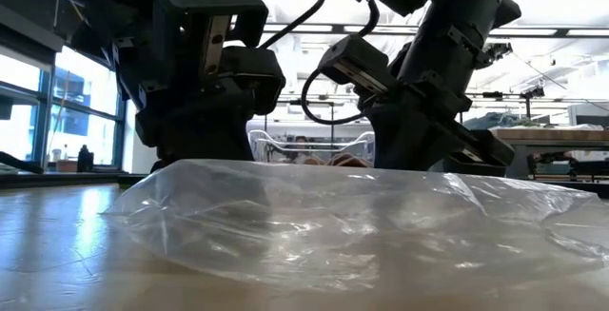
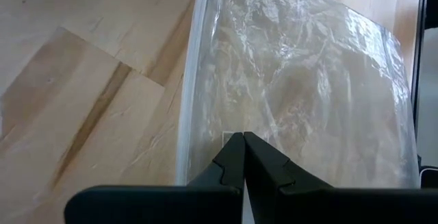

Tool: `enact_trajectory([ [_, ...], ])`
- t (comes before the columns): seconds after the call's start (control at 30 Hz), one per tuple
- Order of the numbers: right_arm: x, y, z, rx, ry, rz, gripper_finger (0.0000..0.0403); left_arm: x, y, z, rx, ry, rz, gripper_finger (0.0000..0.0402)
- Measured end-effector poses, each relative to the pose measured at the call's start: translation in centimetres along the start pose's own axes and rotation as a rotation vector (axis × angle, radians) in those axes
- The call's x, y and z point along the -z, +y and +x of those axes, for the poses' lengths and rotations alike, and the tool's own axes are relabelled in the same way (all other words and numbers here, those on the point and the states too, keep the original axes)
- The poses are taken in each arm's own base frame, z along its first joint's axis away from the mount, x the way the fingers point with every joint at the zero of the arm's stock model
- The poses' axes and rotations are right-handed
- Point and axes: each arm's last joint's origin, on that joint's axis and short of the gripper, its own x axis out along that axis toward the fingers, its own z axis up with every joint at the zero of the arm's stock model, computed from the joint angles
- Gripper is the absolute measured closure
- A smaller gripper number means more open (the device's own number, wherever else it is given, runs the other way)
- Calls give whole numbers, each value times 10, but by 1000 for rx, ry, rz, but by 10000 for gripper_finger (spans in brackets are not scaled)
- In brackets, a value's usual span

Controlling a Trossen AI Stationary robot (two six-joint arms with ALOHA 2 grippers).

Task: Roll bandage
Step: Open the transparent zip bag

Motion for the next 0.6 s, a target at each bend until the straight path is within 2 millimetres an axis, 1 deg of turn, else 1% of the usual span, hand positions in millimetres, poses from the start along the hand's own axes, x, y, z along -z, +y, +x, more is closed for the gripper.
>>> enact_trajectory([
  [0.23,2,0,10,-5,33,1,403,0,0,0,-1,0,0,402],
  [0.5,0,0,10,-9,41,6,403,0,0,0,-2,7,-2,402],
  [0.6,0,-1,10,-5,50,10,403,1,-1,-1,37,64,-16,402],
])
